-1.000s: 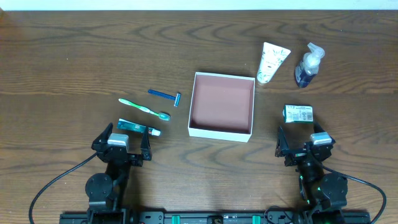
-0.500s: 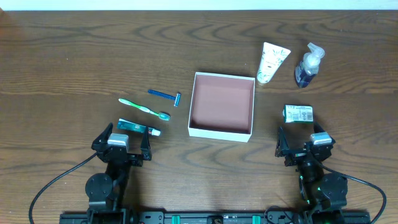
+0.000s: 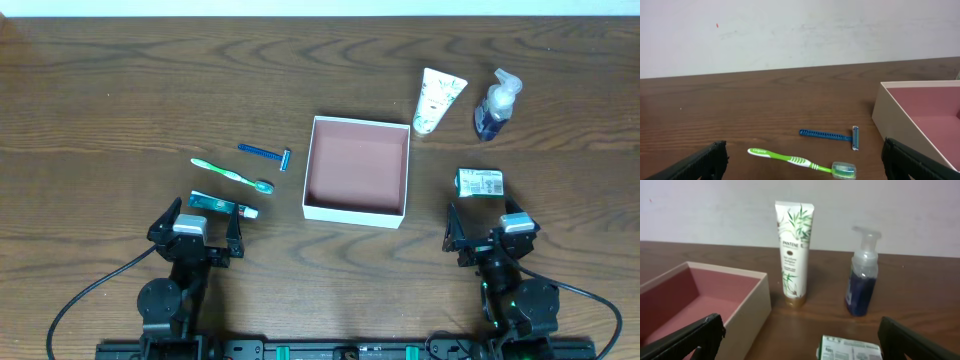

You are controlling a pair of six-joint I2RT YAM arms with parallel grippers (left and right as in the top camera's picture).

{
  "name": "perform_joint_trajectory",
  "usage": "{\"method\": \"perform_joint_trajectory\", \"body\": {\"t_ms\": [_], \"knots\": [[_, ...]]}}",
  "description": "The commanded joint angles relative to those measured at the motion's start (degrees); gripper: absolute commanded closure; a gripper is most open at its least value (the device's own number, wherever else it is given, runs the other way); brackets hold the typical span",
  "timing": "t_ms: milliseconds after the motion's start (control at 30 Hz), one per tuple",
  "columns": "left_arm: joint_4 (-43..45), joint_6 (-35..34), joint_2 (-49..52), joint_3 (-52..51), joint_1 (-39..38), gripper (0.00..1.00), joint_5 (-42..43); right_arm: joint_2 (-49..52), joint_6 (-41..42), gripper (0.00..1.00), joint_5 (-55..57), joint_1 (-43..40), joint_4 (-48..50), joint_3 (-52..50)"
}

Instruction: Pack container

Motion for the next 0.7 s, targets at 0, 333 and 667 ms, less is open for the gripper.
{"method": "perform_joint_trajectory", "body": {"t_ms": [0, 333, 667], "knots": [[-1.9, 0.0, -0.3, -1.0, 0.3, 0.02, 0.8, -0.4, 2.8, 0.01, -4.3, -0.7, 0.9, -0.1], [-1.9, -0.1, -0.3, -1.0, 0.3, 0.02, 0.8, -0.4, 4.0, 0.01, -6.7, -0.7, 2.9, 2.3], [-1.9, -0.1, -0.3, -1.0, 0.3, 0.02, 0.8, 9.7, 7.2, 0.01, -11.0, -0.7, -4.9, 14.7]]}}
